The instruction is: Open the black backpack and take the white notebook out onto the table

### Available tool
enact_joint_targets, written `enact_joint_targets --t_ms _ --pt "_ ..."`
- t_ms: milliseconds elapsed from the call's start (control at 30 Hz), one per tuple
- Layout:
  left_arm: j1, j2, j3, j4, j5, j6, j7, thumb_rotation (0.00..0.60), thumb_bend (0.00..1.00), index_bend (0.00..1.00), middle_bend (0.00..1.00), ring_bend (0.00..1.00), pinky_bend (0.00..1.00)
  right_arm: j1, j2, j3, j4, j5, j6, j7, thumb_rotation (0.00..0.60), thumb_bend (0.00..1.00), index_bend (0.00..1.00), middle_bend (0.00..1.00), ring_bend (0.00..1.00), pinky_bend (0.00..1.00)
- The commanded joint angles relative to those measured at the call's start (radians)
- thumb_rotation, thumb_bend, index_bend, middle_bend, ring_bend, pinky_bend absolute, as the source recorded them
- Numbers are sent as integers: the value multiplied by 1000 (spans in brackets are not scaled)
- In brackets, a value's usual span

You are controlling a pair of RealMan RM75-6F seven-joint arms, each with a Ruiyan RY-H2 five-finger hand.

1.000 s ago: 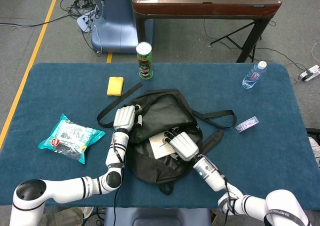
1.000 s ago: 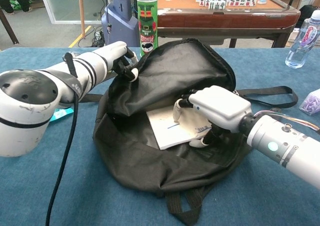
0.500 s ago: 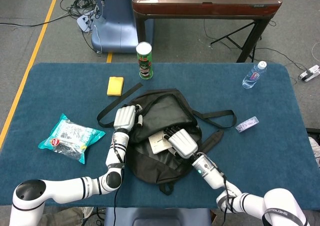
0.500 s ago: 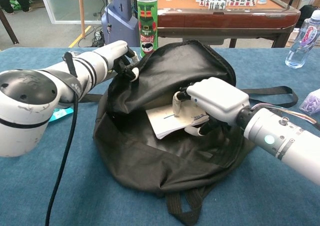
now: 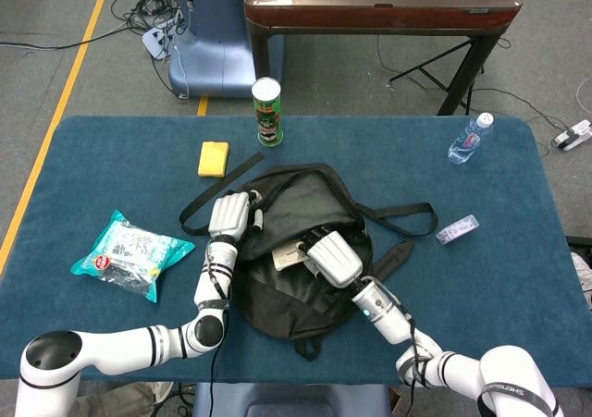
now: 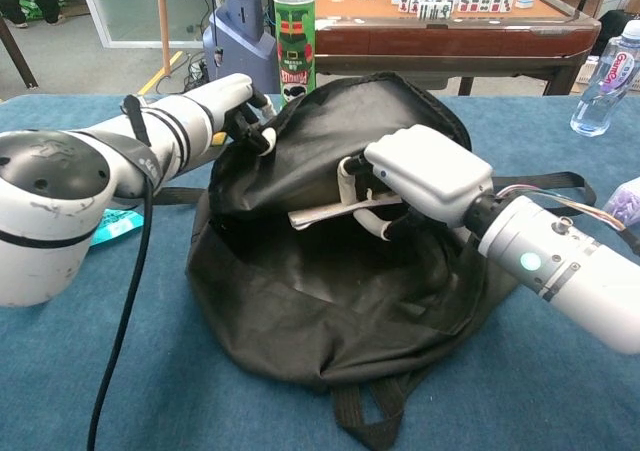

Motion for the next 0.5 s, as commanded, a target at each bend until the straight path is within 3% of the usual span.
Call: enact_joint_targets --t_ms 33,233,500 --pt "0 2 -1 -1 -2 0 1 600 593 553 611 505 160 -8 25 -1 -45 -14 36 9 600 545 721 561 443 467" --pt "-3 6 -2 -8 -6 2 7 600 593 553 611 505 160 -27 121 24 -214 -35 124 -21 600 566 765 598 471 482" --pt "-4 10 -1 -7 -14 3 13 600 593 553 611 505 160 -81 356 88 -543 2 186 -48 600 567 802 631 495 509"
